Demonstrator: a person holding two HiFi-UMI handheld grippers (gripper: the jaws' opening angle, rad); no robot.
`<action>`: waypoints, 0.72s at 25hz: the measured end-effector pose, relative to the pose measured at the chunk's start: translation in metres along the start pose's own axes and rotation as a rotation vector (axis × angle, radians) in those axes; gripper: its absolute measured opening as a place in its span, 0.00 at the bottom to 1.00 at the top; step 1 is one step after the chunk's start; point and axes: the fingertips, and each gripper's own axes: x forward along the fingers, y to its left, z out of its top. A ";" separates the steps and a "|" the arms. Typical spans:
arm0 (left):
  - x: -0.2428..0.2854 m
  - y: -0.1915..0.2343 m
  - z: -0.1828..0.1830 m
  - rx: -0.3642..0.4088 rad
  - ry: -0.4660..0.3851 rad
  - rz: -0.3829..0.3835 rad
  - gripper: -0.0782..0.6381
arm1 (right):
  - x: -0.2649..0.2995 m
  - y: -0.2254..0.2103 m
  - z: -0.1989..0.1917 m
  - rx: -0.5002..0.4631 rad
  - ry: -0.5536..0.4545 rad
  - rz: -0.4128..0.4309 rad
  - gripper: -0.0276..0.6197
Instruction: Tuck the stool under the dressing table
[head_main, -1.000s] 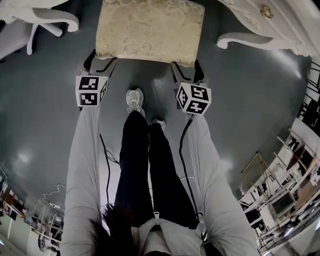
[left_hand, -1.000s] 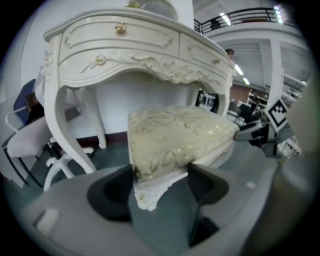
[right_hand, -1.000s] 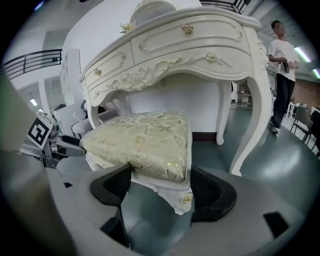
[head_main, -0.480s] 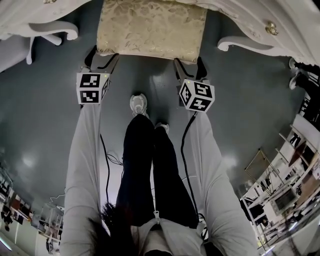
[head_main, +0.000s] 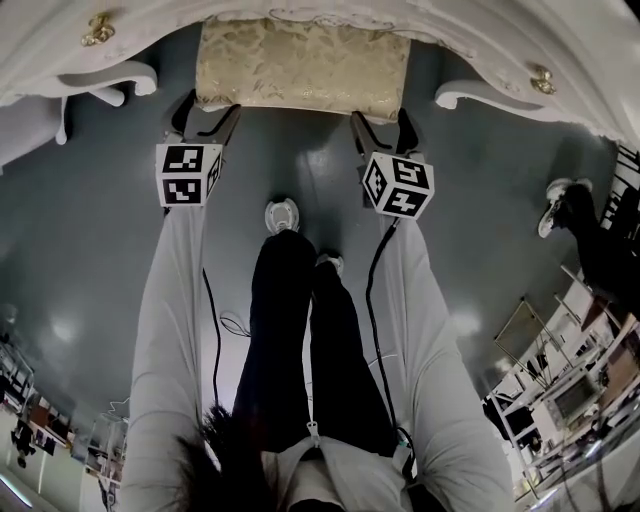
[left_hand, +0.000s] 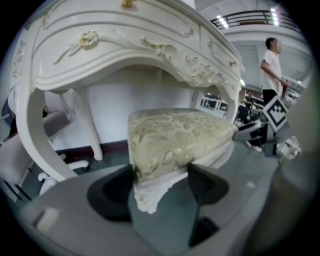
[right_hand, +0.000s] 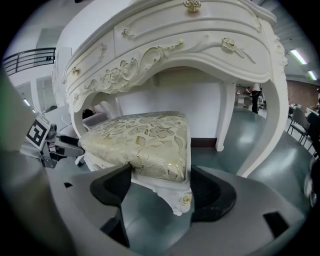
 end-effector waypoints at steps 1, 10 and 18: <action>0.002 0.001 0.002 -0.001 -0.001 0.000 0.59 | 0.002 -0.001 0.003 -0.002 0.000 -0.003 0.62; 0.023 0.013 0.022 -0.006 -0.006 0.010 0.58 | 0.026 -0.012 0.029 -0.024 -0.009 -0.024 0.61; 0.038 0.025 0.036 -0.004 -0.020 0.018 0.58 | 0.043 -0.015 0.044 -0.021 -0.021 -0.021 0.61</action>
